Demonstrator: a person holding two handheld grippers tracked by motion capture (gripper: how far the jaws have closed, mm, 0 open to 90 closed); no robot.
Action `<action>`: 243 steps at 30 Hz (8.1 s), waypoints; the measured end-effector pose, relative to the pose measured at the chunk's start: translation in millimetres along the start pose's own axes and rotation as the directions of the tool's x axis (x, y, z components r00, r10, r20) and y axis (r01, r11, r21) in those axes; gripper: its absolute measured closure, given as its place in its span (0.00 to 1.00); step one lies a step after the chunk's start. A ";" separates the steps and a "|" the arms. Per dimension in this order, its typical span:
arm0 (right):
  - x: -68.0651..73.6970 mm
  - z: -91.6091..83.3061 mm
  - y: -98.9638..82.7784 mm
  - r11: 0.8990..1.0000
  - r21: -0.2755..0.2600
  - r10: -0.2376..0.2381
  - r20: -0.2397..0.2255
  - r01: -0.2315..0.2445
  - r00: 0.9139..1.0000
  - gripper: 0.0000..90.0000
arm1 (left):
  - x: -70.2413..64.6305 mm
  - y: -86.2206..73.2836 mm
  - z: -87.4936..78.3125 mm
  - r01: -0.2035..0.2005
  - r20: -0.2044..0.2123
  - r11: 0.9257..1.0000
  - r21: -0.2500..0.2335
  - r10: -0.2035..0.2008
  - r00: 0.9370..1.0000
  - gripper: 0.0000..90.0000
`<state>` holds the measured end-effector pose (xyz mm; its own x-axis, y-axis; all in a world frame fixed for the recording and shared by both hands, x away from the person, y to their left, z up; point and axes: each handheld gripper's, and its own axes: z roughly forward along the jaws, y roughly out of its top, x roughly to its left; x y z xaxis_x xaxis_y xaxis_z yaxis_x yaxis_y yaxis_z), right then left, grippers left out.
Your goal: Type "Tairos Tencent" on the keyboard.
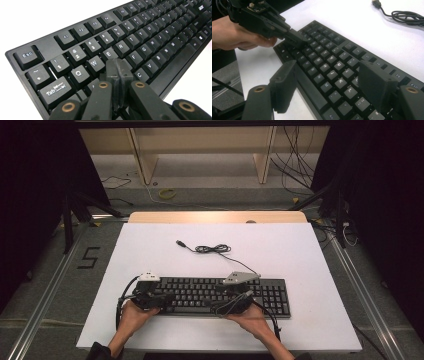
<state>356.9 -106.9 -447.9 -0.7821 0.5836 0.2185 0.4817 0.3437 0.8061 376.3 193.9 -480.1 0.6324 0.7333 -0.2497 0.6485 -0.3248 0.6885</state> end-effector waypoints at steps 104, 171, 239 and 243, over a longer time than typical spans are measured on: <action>18.6 39.1 -9.0 0.992 0.117 -0.041 -0.056 0.047 0.998 0.89 | -9.0 -9.6 -38.6 0.049 0.103 0.976 -0.213 -0.027 0.994 0.28; 2.5 77.0 30.0 0.991 0.132 -0.025 -0.001 0.025 1.000 0.99 | 0.1 -18.9 -35.6 0.015 -0.019 0.999 -0.044 -0.016 1.000 0.99; 0.7 55.1 31.4 0.997 0.076 0.021 -0.036 -0.019 0.999 0.66 | 1.4 -11.9 -35.2 0.047 0.039 0.992 -0.119 -0.042 0.998 0.52; 0.3 49.4 28.7 0.997 0.069 0.031 -0.045 -0.028 0.998 0.60 | 1.0 -10.0 -34.5 0.052 0.042 0.991 -0.124 -0.047 0.998 0.46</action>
<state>390.1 -60.6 -451.9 -0.7838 0.5601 0.2682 0.5294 0.3770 0.7600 355.8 218.5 -463.8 0.6183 0.7222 -0.3101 0.6229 -0.2096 0.7537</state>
